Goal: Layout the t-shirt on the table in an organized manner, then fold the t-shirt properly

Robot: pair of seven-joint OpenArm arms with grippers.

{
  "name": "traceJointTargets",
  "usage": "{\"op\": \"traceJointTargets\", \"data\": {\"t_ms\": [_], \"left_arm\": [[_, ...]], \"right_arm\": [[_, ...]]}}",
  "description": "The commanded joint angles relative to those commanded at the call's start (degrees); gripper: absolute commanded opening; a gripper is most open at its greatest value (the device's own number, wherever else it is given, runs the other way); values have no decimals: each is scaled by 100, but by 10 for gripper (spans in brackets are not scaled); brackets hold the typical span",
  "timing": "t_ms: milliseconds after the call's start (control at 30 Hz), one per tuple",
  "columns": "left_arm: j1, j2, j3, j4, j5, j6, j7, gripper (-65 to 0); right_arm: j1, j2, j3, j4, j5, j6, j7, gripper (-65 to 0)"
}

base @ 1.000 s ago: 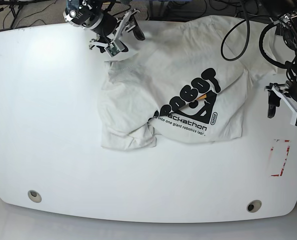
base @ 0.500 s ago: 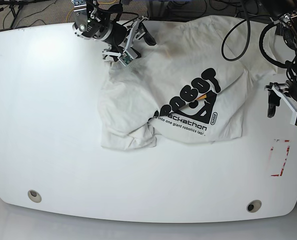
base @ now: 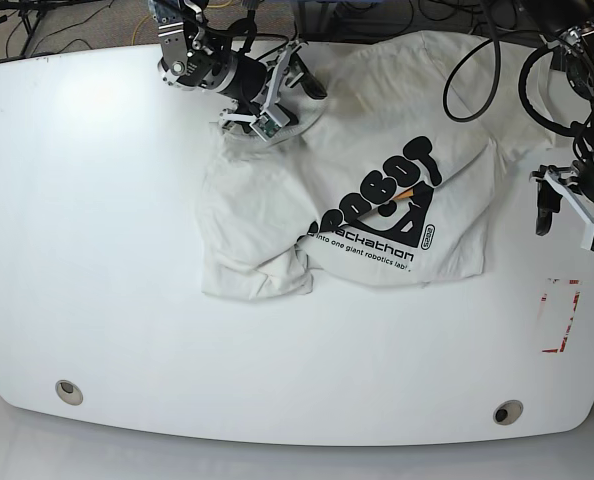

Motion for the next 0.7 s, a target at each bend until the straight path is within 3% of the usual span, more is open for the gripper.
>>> {"op": "traceJointTargets", "data": {"t_ms": [433,700], "left_arm": [[-9,0,18,0,0,0,0,-165],[-18,0,18,0,0,0,0,-165]], "right_arm": [[-343,0,-809,668,-1785,13,-9,-277],[-413,176,-1292,958,-1908,13,0,-277]]}}
